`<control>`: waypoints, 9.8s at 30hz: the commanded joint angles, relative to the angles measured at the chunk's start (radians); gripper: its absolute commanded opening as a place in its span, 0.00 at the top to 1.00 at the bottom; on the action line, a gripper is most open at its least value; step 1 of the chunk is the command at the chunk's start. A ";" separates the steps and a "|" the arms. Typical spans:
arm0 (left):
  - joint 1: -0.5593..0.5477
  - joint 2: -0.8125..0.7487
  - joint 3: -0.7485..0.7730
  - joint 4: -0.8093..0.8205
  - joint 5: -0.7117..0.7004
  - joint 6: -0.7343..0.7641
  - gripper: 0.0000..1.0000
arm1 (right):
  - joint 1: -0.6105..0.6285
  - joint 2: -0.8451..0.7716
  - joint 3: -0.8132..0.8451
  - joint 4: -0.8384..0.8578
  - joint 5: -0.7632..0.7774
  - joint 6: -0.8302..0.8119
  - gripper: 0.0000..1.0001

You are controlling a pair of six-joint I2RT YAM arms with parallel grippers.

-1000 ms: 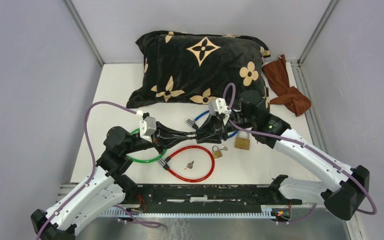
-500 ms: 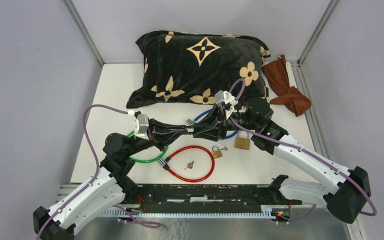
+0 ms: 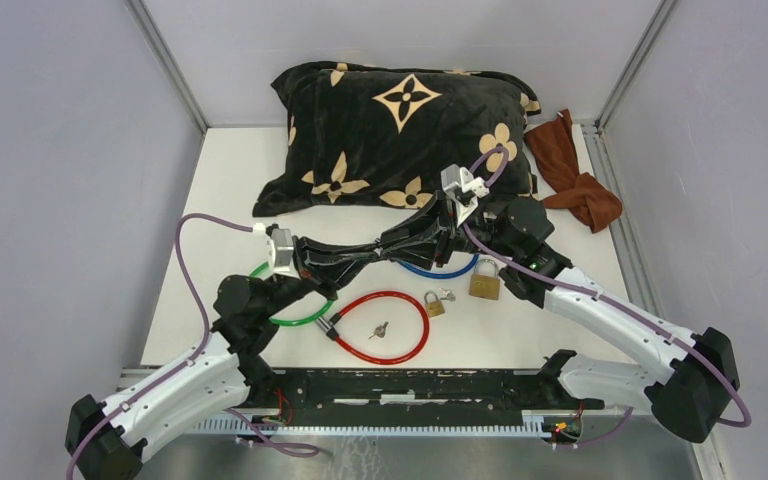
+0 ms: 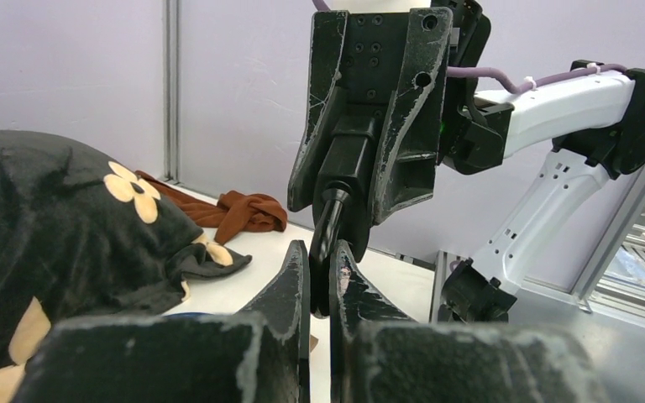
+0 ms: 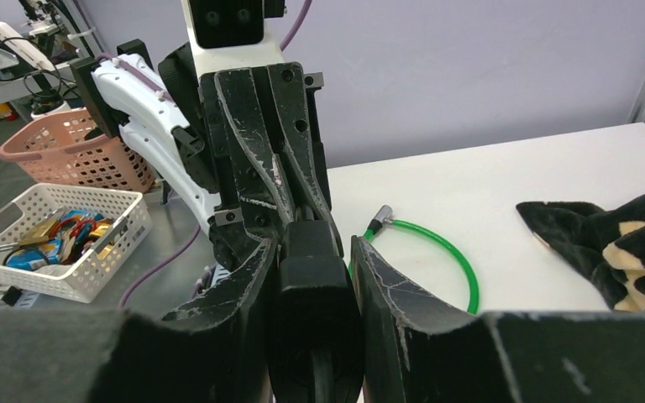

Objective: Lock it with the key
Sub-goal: Lock the lock.

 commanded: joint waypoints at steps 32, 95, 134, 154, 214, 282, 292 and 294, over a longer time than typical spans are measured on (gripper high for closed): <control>0.008 0.101 0.156 -0.086 0.121 -0.135 0.98 | 0.063 0.181 -0.014 0.141 -0.072 0.009 1.00; 0.119 0.062 0.268 -0.230 0.154 -0.012 0.98 | 0.039 0.125 -0.107 -0.008 -0.079 -0.114 1.00; 0.039 0.135 0.358 -0.190 0.263 0.190 0.98 | 0.063 0.301 0.003 -0.200 -0.064 -0.301 1.00; 0.034 0.121 0.457 -0.283 0.423 -0.109 0.98 | 0.020 0.308 -0.096 0.321 -0.172 -0.022 1.00; -0.109 0.179 0.395 -0.420 0.354 -0.005 0.98 | 0.037 0.370 -0.006 0.231 -0.122 -0.118 1.00; 0.122 -0.151 0.213 -0.957 0.178 0.630 0.00 | -0.022 0.210 -0.175 0.022 0.186 0.082 1.00; -0.052 0.018 0.193 -0.748 -0.184 0.891 0.00 | -0.017 0.203 -0.212 0.148 0.397 0.300 1.00; -0.124 0.060 0.174 -0.679 -0.255 1.028 0.00 | -0.016 0.212 -0.223 0.206 0.383 0.349 1.00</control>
